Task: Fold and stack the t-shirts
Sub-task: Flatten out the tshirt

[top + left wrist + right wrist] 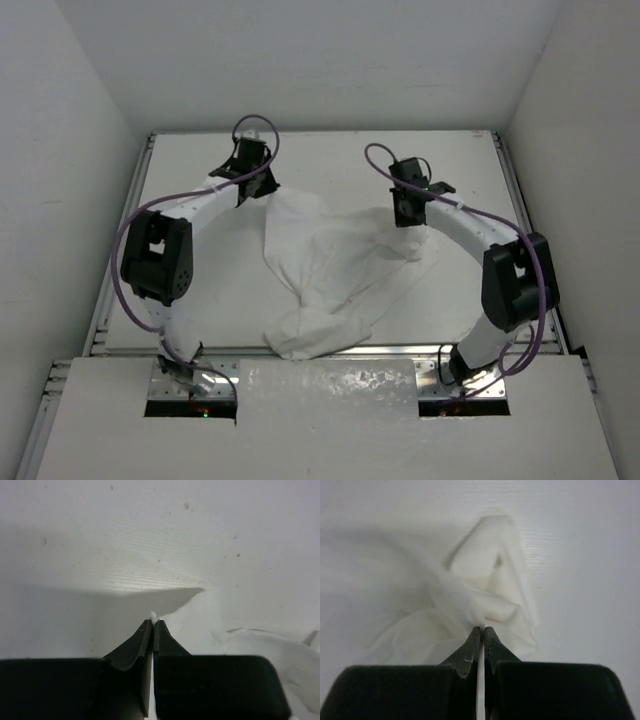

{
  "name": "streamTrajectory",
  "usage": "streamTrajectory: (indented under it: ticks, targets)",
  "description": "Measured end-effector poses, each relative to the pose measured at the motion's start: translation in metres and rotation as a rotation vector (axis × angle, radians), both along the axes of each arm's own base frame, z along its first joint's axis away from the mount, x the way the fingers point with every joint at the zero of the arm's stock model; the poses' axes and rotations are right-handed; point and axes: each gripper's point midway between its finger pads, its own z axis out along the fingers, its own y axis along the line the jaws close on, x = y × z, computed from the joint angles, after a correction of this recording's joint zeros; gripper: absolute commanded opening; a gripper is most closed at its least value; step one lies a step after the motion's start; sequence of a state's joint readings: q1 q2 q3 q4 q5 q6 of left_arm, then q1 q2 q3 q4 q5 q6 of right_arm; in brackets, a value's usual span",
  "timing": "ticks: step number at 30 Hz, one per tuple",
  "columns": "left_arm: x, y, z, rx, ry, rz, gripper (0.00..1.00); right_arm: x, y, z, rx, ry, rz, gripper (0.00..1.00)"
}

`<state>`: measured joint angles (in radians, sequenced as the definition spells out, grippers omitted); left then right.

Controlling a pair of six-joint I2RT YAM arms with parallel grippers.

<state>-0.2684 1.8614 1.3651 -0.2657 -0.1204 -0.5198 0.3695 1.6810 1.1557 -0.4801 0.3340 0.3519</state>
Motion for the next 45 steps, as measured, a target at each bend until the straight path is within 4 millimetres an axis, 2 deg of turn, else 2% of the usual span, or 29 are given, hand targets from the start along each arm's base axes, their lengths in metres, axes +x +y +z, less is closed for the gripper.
streamTrajectory:
  ticks: [2, 4, 7, 10, 12, 15, 17, 20, 21, 23, 25, 27, 29, 31, 33, 36, 38, 40, 42, 44, 45]
  targets:
    - [0.000, 0.002, 0.019, -0.009, -0.038, 0.005, 0.00, 0.006, -0.021, 0.018, -0.021, -0.034, -0.064, 0.00]
    - [0.000, 0.005, 0.045, -0.018, -0.080, 0.008, 0.00, 0.016, -0.028, 0.045, -0.022, -0.091, -0.092, 0.00]
    - [0.008, 0.006, 0.109, -0.039, -0.198, 0.000, 0.00, 0.031, -0.029, 0.100, 0.015, -0.222, -0.112, 0.00]
    - [0.014, 0.003, 0.181, -0.068, -0.348, -0.016, 0.00, 0.035, -0.038, 0.148, 0.042, -0.327, -0.128, 0.00]
    - [0.011, 0.002, 0.228, -0.083, -0.443, -0.040, 0.00, 0.037, -0.047, 0.179, 0.052, -0.395, -0.139, 0.00]
    - [-0.002, 0.001, 0.284, -0.092, -0.562, -0.077, 0.00, 0.032, -0.057, 0.214, 0.061, -0.475, -0.146, 0.00]
    - [-0.011, 0.003, 0.318, -0.091, -0.625, -0.091, 0.00, 0.028, -0.057, 0.233, 0.067, -0.515, -0.131, 0.00]
    - [-0.025, 0.007, 0.358, -0.092, -0.712, -0.100, 0.00, 0.025, -0.053, 0.258, 0.091, -0.558, -0.102, 0.00]
    - [-0.032, 0.008, 0.368, -0.095, -0.734, -0.103, 0.00, 0.025, -0.052, 0.262, 0.099, -0.562, -0.092, 0.00]
    - [-0.043, 0.010, 0.378, -0.099, -0.757, -0.106, 0.00, 0.028, -0.049, 0.258, 0.100, -0.547, -0.076, 0.00]
    - [-0.049, 0.009, 0.378, -0.105, -0.757, -0.120, 0.00, 0.040, -0.046, 0.237, 0.103, -0.493, -0.059, 0.00]
    - [-0.047, 0.005, 0.368, -0.109, -0.736, -0.139, 0.00, 0.061, -0.046, 0.199, 0.102, -0.402, -0.057, 0.00]
    - [-0.037, 0.000, 0.346, -0.108, -0.692, -0.155, 0.00, 0.084, -0.050, 0.147, 0.088, -0.285, -0.072, 0.00]
    - [-0.025, -0.006, 0.312, -0.104, -0.623, -0.166, 0.00, 0.098, -0.058, 0.090, 0.069, -0.145, -0.093, 0.02]
    - [-0.014, -0.012, 0.270, -0.104, -0.537, -0.181, 0.00, 0.110, -0.066, 0.046, 0.047, -0.038, -0.117, 0.01]
    - [-0.002, -0.022, 0.211, -0.108, -0.408, -0.210, 0.00, 0.136, -0.077, 0.003, 0.030, 0.043, -0.148, 0.10]
    - [0.002, -0.029, 0.184, -0.113, -0.349, -0.229, 0.00, 0.148, -0.080, -0.019, 0.036, 0.064, -0.157, 0.25]
    - [0.004, -0.035, 0.165, -0.115, -0.309, -0.245, 0.00, 0.145, -0.083, -0.033, 0.045, 0.092, -0.172, 0.66]
    - [0.005, -0.041, 0.159, -0.120, -0.301, -0.260, 0.00, 0.140, -0.083, -0.036, 0.052, 0.091, -0.176, 0.79]
    - [0.006, -0.048, 0.162, -0.130, -0.315, -0.279, 0.00, 0.129, -0.080, -0.029, 0.061, 0.077, -0.170, 0.81]
    - [0.006, -0.051, 0.165, -0.135, -0.326, -0.287, 0.00, 0.123, -0.078, -0.021, 0.064, 0.066, -0.164, 0.79]
